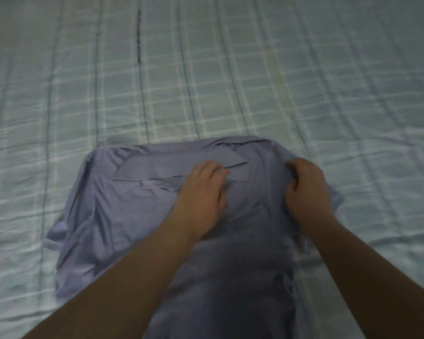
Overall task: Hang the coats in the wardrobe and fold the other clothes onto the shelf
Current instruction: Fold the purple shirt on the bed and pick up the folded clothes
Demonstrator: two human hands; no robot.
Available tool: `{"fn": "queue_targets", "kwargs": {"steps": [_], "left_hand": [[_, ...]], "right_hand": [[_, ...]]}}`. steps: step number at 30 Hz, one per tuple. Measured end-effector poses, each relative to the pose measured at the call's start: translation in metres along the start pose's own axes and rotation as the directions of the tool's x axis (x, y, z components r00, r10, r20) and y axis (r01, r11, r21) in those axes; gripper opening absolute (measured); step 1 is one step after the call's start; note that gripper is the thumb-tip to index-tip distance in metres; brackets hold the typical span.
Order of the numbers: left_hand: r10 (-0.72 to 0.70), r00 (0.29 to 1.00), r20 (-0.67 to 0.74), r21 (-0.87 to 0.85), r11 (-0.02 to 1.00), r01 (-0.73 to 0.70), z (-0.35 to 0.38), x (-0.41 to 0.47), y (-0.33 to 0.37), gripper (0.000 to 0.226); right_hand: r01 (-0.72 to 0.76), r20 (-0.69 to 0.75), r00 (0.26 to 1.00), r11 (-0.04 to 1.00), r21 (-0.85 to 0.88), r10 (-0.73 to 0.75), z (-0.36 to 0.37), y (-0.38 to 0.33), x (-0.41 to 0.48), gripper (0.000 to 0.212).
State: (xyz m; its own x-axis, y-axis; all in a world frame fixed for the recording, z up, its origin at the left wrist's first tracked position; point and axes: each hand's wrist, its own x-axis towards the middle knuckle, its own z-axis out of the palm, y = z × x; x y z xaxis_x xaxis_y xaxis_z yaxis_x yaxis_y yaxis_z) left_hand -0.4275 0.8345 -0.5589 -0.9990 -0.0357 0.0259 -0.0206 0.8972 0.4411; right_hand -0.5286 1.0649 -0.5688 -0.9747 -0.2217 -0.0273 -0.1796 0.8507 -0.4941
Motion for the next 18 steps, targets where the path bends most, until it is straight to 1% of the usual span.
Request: {"fn": "queue_targets", "kwargs": {"steps": [2, 4, 5, 7, 8, 9, 11, 12, 13, 15, 17, 18], "left_hand": [[0.033, 0.999, -0.022, -0.114, 0.993, -0.035, 0.019, -0.003, 0.046, 0.034], [-0.013, 1.000, 0.005, -0.198, 0.980, 0.013, 0.042, -0.010, 0.088, 0.025], [-0.041, 0.999, 0.015, -0.221, 0.974, 0.044, 0.054, -0.012, 0.106, 0.021], [-0.035, 0.999, 0.006, -0.221, 0.975, 0.035, 0.077, -0.016, 0.139, 0.014], [-0.017, 1.000, 0.024, -0.199, 0.980, 0.021, 0.086, -0.018, 0.153, 0.020], [-0.017, 0.995, 0.102, -0.179, 0.983, 0.035, 0.092, -0.018, 0.167, 0.030], [-0.074, 0.964, 0.257, -0.093, 0.990, 0.101, 0.101, -0.019, 0.188, 0.048], [-0.102, 0.957, 0.271, -0.023, 0.993, 0.112, 0.106, -0.019, 0.194, 0.053], [-0.129, 0.953, 0.274, 0.029, 0.992, 0.126, 0.106, -0.018, 0.198, 0.054], [-0.171, 0.946, 0.274, 0.080, 0.985, 0.155, 0.109, -0.017, 0.201, 0.045], [-0.188, 0.957, 0.220, 0.111, 0.980, 0.167, 0.110, -0.014, 0.201, 0.032], [-0.196, 0.956, 0.218, 0.096, 0.979, 0.178, 0.108, -0.012, 0.203, 0.026]], "right_hand": [[-0.124, -0.038, 0.992, 0.990, -0.066, 0.121, -0.020, 0.027, -0.004, 0.053], [-0.213, -0.016, 0.977, 0.971, -0.106, 0.213, -0.033, 0.046, -0.005, 0.048], [-0.244, 0.006, 0.969, 0.963, -0.111, 0.246, -0.037, 0.054, -0.005, 0.044], [-0.260, 0.043, 0.963, 0.960, -0.103, 0.265, -0.041, 0.065, -0.002, 0.040], [-0.266, 0.067, 0.960, 0.959, -0.100, 0.274, -0.043, 0.069, 0.001, 0.037], [-0.287, 0.100, 0.950, 0.953, -0.094, 0.295, -0.045, 0.072, 0.004, 0.034], [-0.331, 0.184, 0.921, 0.939, -0.094, 0.344, -0.045, 0.079, 0.010, 0.022], [-0.330, 0.225, 0.910, 0.937, -0.110, 0.347, -0.045, 0.082, 0.012, 0.015], [-0.314, 0.252, 0.908, 0.942, -0.119, 0.334, -0.045, 0.083, 0.014, 0.013], [-0.310, 0.243, 0.916, 0.947, -0.078, 0.320, -0.048, 0.084, 0.017, 0.015], [-0.355, 0.198, 0.919, 0.934, 0.040, 0.341, -0.055, 0.086, 0.020, 0.016], [-0.366, 0.174, 0.922, 0.926, 0.099, 0.346, -0.059, 0.088, 0.023, 0.015]]}}
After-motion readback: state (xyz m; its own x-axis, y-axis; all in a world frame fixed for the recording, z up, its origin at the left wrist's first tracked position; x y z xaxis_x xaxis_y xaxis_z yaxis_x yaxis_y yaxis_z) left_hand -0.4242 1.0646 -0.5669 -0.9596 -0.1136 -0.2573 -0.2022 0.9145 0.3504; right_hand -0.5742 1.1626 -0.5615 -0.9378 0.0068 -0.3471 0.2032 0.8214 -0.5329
